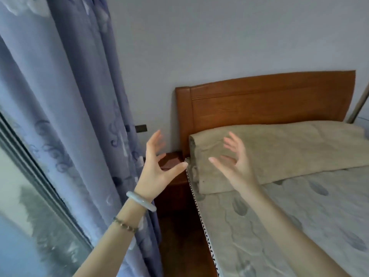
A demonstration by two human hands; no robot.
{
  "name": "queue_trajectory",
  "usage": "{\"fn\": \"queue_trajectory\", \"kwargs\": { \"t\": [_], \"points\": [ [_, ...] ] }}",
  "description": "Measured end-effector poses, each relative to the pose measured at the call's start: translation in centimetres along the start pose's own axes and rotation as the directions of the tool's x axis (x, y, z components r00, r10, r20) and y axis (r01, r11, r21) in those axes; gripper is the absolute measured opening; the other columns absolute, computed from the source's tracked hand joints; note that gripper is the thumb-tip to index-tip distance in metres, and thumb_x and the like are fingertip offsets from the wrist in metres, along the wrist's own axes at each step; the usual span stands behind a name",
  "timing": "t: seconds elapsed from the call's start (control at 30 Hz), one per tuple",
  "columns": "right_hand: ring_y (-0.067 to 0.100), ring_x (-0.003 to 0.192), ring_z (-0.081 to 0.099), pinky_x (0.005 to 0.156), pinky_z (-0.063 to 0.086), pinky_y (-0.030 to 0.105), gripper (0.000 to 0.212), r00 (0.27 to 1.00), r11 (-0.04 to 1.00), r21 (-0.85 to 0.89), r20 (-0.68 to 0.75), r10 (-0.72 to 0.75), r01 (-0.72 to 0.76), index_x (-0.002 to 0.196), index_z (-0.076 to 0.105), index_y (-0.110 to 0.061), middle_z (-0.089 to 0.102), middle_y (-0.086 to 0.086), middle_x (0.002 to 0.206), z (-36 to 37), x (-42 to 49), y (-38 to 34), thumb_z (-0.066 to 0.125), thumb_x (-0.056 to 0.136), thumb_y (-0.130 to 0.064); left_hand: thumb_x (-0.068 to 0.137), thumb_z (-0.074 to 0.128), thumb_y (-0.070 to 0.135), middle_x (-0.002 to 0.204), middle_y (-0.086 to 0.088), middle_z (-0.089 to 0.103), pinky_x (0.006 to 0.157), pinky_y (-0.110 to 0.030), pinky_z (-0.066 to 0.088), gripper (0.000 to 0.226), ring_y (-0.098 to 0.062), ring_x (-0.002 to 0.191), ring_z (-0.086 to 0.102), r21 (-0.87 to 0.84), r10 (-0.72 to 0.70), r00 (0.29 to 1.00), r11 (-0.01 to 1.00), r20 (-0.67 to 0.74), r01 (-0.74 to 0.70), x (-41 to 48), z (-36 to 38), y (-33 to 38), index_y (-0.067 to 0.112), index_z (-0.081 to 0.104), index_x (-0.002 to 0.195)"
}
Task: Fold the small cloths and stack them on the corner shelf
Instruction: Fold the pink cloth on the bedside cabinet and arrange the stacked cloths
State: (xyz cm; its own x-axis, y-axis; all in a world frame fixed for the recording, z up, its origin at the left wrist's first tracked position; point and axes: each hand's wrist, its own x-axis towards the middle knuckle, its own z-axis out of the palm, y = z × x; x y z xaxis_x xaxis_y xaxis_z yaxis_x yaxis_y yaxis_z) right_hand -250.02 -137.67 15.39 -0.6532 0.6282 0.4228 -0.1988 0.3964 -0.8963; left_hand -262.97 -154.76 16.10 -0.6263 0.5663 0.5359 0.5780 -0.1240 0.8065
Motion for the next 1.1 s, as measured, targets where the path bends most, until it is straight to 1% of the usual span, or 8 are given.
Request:
{"fn": "queue_trajectory", "kwargs": {
  "t": [0.1,0.2,0.3,0.37,0.5,0.63,0.83,1.1],
  "points": [
    [0.000,0.125,0.044,0.102,0.040,0.021,0.078,1.000,1.000,0.012,0.021,0.015,-0.015,0.133,0.032,-0.044,0.044,-0.007,0.139,1.6,5.5,3.8,0.079,0.075,-0.021,0.066,0.074,0.049,0.140,0.031,0.023,0.104,-0.020,0.036,0.099,0.001,0.135,0.029,-0.017,-0.046,0.999,0.999,-0.009,0.045,4.3,1.3,-4.7,0.033,0.016,0.144],
    [0.005,0.128,0.044,0.104,0.043,0.029,0.078,0.999,0.999,0.042,0.034,0.004,-0.006,0.127,0.032,-0.051,0.045,-0.007,0.137,3.0,11.9,8.0,0.080,0.074,-0.018,0.066,0.082,0.042,0.148,0.015,0.026,0.097,-0.009,0.037,0.103,-0.007,0.137,0.030,-0.079,-0.118,0.992,0.990,-0.045,0.114,9.5,2.8,-10.0,0.028,0.018,0.145],
    [0.007,0.126,0.045,0.102,0.046,0.034,0.079,0.998,0.998,0.057,0.058,0.018,-0.021,0.129,0.035,-0.047,0.046,-0.006,0.135,4.5,19.0,12.0,0.081,0.073,-0.016,0.062,0.079,0.044,0.151,0.010,0.027,0.107,-0.022,0.033,0.102,-0.005,0.136,0.032,-0.058,-0.158,0.984,0.986,-0.087,0.153,15.5,4.0,-14.9,0.034,0.020,0.144],
    [0.006,0.126,0.046,0.101,0.048,0.031,0.080,0.994,0.996,0.075,0.100,0.048,-0.056,0.134,0.036,-0.040,0.047,-0.004,0.136,5.6,23.1,14.2,0.081,0.073,-0.014,0.063,0.082,0.039,0.148,0.014,0.030,0.109,-0.029,0.034,0.097,-0.003,0.135,0.034,-0.058,-0.198,0.971,0.980,-0.132,0.192,18.9,4.5,-17.4,0.043,0.022,0.139],
    [0.009,0.127,0.044,0.096,0.046,0.014,0.079,0.979,0.989,0.121,0.191,0.064,-0.088,0.139,0.036,-0.030,0.046,0.000,0.137,7.8,30.4,17.8,0.078,0.076,-0.010,0.064,0.083,0.034,0.146,0.016,0.029,0.107,-0.026,0.033,0.097,0.006,0.130,0.034,-0.028,-0.264,0.947,0.964,-0.182,0.264,24.5,5.1,-22.0,0.041,0.021,0.138],
    [0.005,0.127,0.044,0.093,0.047,0.013,0.081,0.970,0.990,0.100,0.231,0.078,-0.104,0.143,0.035,-0.026,0.046,-0.004,0.138,9.6,35.0,21.1,0.079,0.076,-0.013,0.066,0.082,0.027,0.139,0.025,0.029,0.100,-0.019,0.035,0.094,0.019,0.121,0.034,0.023,-0.310,0.933,0.947,-0.180,0.319,28.1,5.2,-26.6,0.045,0.020,0.134],
    [0.007,0.128,0.044,0.096,0.048,0.018,0.080,0.958,0.987,0.050,0.250,0.138,-0.155,0.142,0.035,-0.026,0.046,-0.004,0.136,12.9,40.6,27.0,0.078,0.077,-0.014,0.071,0.081,0.015,0.148,0.007,0.027,0.101,-0.021,0.033,0.095,-0.003,0.127,0.036,0.034,-0.394,0.897,0.912,-0.200,0.408,33.2,5.2,-34.2,0.035,0.018,0.141],
    [0.005,0.128,0.043,0.100,0.046,0.027,0.079,0.930,0.973,-0.062,0.284,0.232,-0.223,0.141,0.035,-0.030,0.047,-0.009,0.135,20.2,48.8,34.7,0.078,0.077,-0.016,0.073,0.077,0.002,0.151,0.006,0.025,0.109,-0.028,0.031,0.097,-0.006,0.131,0.034,-0.017,-0.510,0.845,0.858,-0.160,0.514,40.5,2.9,-45.8,0.033,0.018,0.143]
  ]
}}
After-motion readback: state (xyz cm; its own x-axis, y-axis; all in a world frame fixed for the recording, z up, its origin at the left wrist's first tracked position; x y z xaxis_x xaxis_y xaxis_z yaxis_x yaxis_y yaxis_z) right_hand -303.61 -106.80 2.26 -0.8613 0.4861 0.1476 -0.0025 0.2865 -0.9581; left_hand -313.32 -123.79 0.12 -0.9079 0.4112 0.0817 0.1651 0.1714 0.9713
